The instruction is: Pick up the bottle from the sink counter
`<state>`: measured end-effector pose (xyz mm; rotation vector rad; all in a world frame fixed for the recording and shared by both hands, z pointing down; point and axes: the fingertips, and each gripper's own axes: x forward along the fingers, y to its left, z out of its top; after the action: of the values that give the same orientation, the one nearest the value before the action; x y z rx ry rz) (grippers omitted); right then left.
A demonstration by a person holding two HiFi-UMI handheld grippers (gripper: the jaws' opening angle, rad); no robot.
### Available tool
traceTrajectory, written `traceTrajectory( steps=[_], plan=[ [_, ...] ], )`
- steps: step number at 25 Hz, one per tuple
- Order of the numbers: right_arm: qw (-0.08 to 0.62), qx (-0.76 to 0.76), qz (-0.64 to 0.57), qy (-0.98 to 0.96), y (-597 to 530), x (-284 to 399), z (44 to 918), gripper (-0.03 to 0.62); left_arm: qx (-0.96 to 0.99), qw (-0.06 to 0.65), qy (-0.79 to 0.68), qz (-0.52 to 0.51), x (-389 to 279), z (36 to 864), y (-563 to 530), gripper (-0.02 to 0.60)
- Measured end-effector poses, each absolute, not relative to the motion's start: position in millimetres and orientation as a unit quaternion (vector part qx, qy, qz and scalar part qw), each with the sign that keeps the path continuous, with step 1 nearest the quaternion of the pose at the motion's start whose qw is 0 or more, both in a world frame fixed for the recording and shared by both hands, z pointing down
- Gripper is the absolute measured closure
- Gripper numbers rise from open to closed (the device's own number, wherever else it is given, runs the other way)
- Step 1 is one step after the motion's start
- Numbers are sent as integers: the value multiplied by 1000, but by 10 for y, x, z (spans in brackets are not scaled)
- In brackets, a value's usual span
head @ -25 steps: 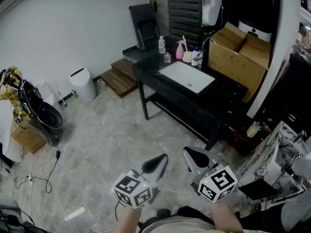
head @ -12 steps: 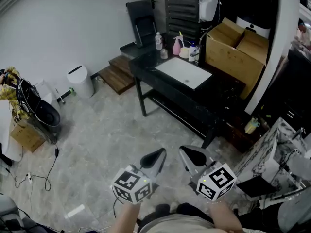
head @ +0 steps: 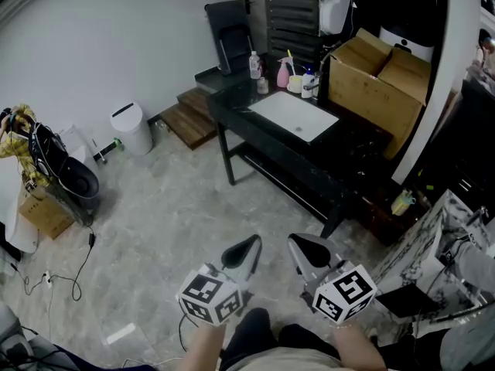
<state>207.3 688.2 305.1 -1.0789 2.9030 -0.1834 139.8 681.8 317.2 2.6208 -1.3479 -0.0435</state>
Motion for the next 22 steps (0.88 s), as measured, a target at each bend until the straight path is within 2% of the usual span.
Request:
traceTrajectory(
  steps=[9,22],
  plan=[
    [-8,-362,-57,930,6424,1988,3160,592,876,116,-467,-32,1127,3302,6392,575],
    [9,-379,-40,924,5078,1060,2966,591,896,108,-430,-32,238,3147,5008,575]
  ],
)
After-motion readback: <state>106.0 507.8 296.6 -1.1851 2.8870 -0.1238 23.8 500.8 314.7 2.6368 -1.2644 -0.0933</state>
